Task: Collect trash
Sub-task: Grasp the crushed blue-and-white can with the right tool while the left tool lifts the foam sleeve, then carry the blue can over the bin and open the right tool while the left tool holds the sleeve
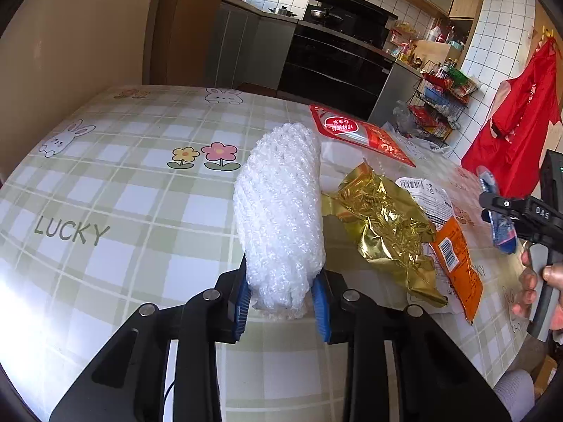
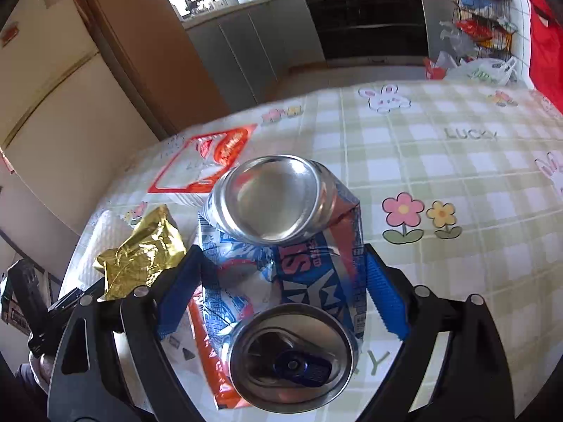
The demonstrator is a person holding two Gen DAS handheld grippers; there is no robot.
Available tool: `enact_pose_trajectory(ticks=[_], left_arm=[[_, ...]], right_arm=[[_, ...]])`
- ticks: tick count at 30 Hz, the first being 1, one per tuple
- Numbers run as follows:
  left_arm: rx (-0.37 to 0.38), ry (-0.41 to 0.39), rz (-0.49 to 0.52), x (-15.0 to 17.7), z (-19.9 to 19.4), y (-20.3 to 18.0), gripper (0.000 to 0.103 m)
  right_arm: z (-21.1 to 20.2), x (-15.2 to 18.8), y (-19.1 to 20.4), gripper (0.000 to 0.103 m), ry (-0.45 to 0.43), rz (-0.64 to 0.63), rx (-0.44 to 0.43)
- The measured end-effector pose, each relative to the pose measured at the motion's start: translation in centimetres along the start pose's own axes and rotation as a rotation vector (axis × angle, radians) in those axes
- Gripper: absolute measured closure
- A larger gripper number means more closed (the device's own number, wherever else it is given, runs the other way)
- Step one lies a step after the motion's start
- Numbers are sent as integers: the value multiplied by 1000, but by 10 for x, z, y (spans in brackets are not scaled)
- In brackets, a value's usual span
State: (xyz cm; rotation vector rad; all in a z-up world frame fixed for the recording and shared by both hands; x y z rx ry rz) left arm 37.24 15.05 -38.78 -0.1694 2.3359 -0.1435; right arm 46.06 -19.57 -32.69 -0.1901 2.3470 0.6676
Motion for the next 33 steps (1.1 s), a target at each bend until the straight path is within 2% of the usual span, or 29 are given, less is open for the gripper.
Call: enact_pose_trajectory(ticks=[4,7,12,15,21,24,26,33], left_arm=[[-8,-22,7,-13,-18,-4,73],[-49,-33,50,-19,-29,-4,73],[-213,-10,87,-26,-39,12,74],[-291,-58,145,-37,-57,12,74],[-254,-132,106,-61,-103,9,74],[-210,-157,49,-67,-129,7,74],[-179,-194,55,-69,-154,-3,74],[25,-286,34,-50,-256,-51,74]], right_arm=[[-28,0,12,16,-41,-41,-2],[-47,1,18,16,-67,-38,-12],[-78,6,30,16,-111,-34,-41],[-96,10,37,16,-131,-47,-42],[-132,19,43,16,-175,-33,-47],[-156,24,47,16,-210,-18,-65],[-174,29,54,16,-231,-32,-72],[-252,58,95,16,-312,-143,-82]])
Point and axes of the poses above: each gripper's, at about its wrist camera, not at the fingertips, and z roughly the way its jaws point, y to its left, x to its underside, the point moved 5 cm from there along z, roughly the way its jaws point, and after that the axes turned 7 degrees about -x, right-handed, at the moved point
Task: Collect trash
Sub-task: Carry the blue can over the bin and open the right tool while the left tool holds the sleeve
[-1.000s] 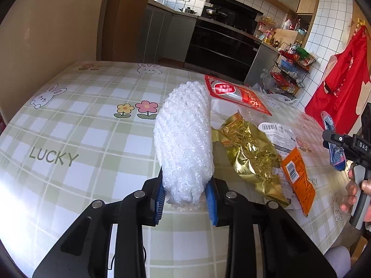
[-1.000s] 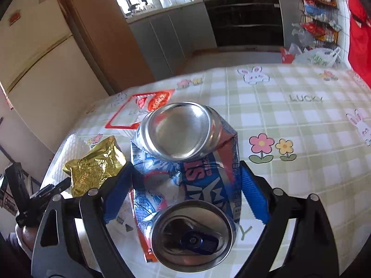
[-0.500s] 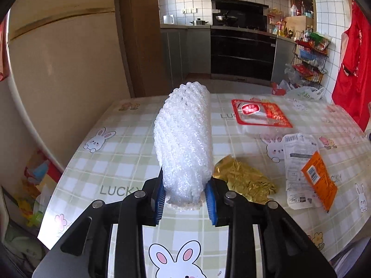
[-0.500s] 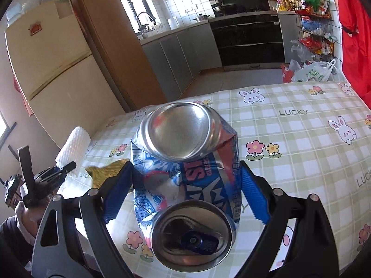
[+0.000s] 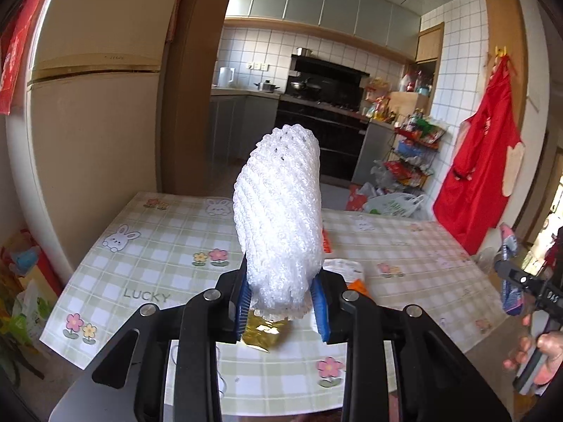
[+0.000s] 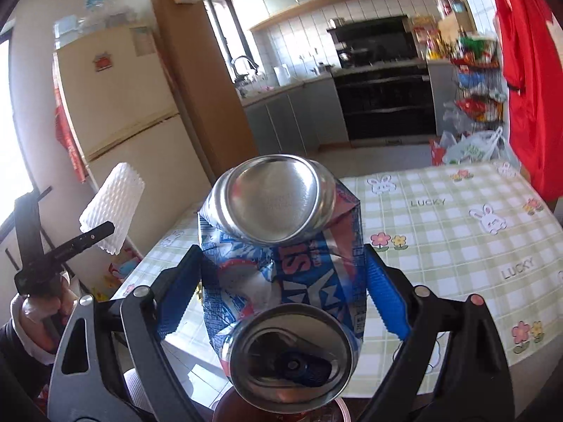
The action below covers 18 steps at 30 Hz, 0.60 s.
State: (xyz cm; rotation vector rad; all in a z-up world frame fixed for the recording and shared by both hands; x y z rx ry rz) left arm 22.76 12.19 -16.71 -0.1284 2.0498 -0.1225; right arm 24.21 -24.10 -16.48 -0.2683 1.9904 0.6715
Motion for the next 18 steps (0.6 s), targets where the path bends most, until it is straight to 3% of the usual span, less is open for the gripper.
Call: enact_pose_trajectory(ticks=[6,9,14,18], left_arm=[[163,-27,-49,18,-80,-42,73],[204,-36,-37,33,-110,-62,73],[252,-27,-62,60,-139,-76,73],[257,-4,-73,77,-137,-77,73]], right_arm=[[-62,11,35,16,-53,-35,-31],[-81,24,51,16,-60,-54,-57],[-91,50,68,16,-11,-94,-68],[-89,64,76,16,19,-92,-99]])
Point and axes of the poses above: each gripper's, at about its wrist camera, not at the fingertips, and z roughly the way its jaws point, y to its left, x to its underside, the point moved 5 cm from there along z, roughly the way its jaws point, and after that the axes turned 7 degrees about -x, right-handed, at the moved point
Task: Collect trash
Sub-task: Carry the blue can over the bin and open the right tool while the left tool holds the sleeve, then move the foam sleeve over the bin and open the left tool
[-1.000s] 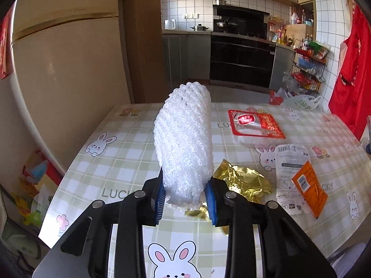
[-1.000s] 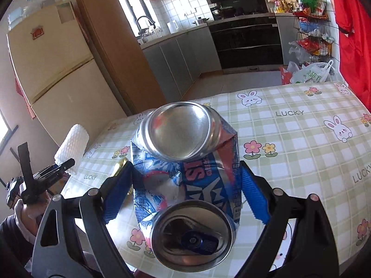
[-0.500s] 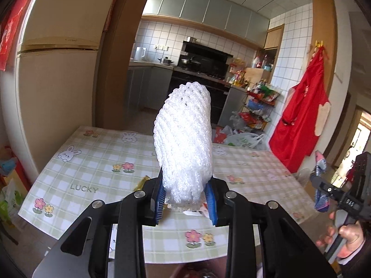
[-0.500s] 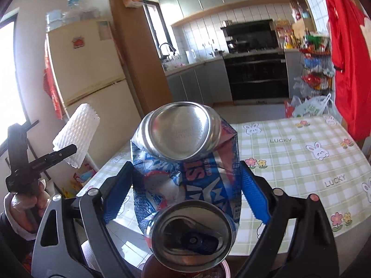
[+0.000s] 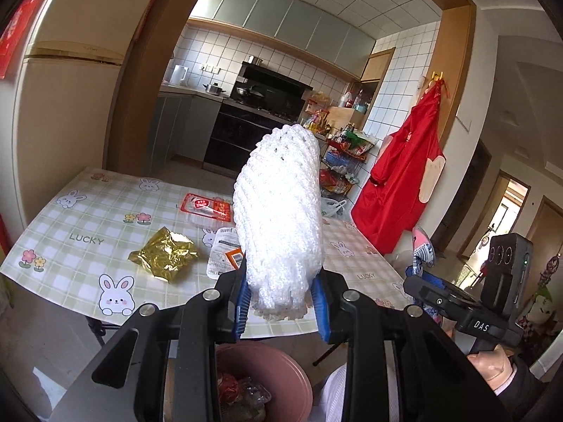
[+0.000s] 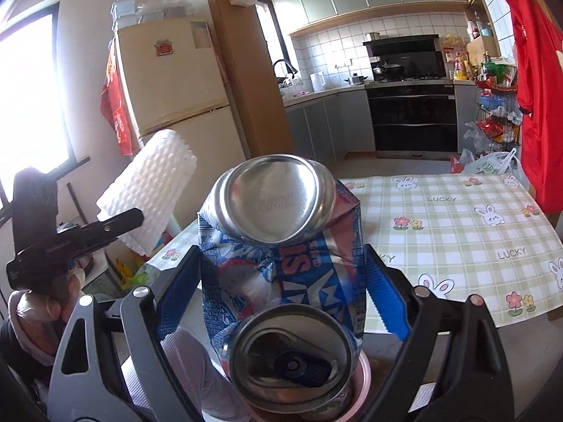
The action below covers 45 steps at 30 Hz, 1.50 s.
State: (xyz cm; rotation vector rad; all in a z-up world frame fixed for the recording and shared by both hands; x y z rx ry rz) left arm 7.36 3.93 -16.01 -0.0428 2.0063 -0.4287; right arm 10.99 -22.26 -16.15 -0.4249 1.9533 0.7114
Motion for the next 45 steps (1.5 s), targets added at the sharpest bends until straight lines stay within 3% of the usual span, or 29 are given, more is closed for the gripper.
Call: enact_pose_trajectory(ticks=[18,22,24,32,38,45], left_arm=[[-20,55,-47,3,35,29,73],[-14,57,-42,3,36,28,73],[-10,60,-38,4,36,28,73],[47,90,-19,9,37,14,73],[125,152,65,26,43,-17,73],[181,218,120,44,54,-38,73]], right_arm=[[47,21,2,16,118,12,-31],[45,19,-1,14,104,4,-16],[42,17,-3,6,94,1,1],[23,-3,-12,6,16,-11,100],[-1,-20,-26,6,-60,7,130],[-10,-20,-42,6,-73,35,154]])
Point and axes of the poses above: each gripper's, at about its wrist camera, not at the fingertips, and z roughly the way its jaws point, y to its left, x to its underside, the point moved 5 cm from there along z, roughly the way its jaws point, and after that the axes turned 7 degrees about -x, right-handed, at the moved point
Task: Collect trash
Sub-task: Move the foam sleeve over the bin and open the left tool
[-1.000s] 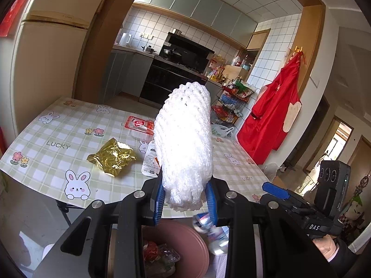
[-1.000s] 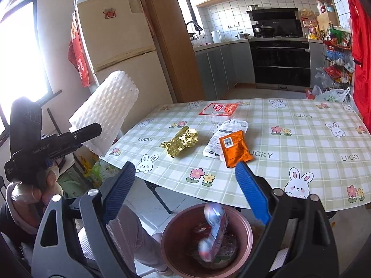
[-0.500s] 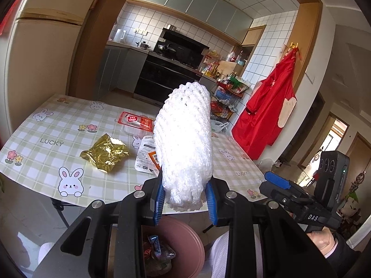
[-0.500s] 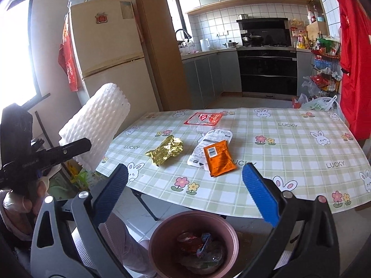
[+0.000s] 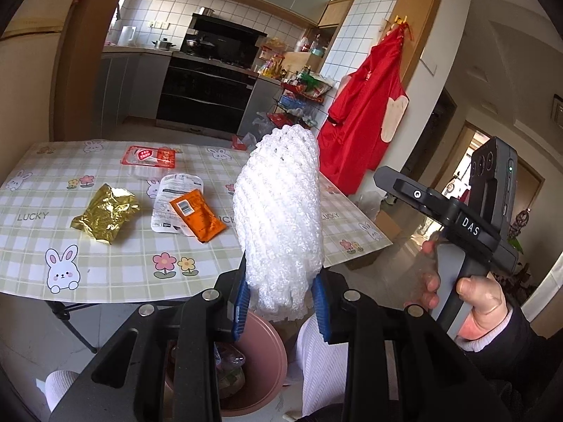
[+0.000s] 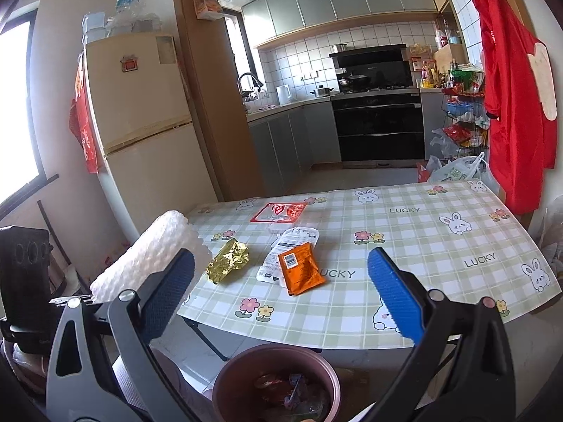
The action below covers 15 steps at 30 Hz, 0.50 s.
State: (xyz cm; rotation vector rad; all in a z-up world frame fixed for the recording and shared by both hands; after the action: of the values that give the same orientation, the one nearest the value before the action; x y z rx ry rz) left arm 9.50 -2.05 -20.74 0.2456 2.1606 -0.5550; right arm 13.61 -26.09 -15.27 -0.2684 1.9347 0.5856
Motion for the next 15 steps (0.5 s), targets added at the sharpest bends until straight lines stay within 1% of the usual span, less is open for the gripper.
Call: enact_pose_trajectory(ticks=[6,10,15], left_arm=[[25,46,24,8,13,-7,72],[29,52,40,10,16,-10,72],[22,60,30,12,18,-6,71]], right_arm=[[2,4,-7,6,3,37,-2],[3,5,-8,6,6,40,2],[4,7,-8,6,7,46,-1]])
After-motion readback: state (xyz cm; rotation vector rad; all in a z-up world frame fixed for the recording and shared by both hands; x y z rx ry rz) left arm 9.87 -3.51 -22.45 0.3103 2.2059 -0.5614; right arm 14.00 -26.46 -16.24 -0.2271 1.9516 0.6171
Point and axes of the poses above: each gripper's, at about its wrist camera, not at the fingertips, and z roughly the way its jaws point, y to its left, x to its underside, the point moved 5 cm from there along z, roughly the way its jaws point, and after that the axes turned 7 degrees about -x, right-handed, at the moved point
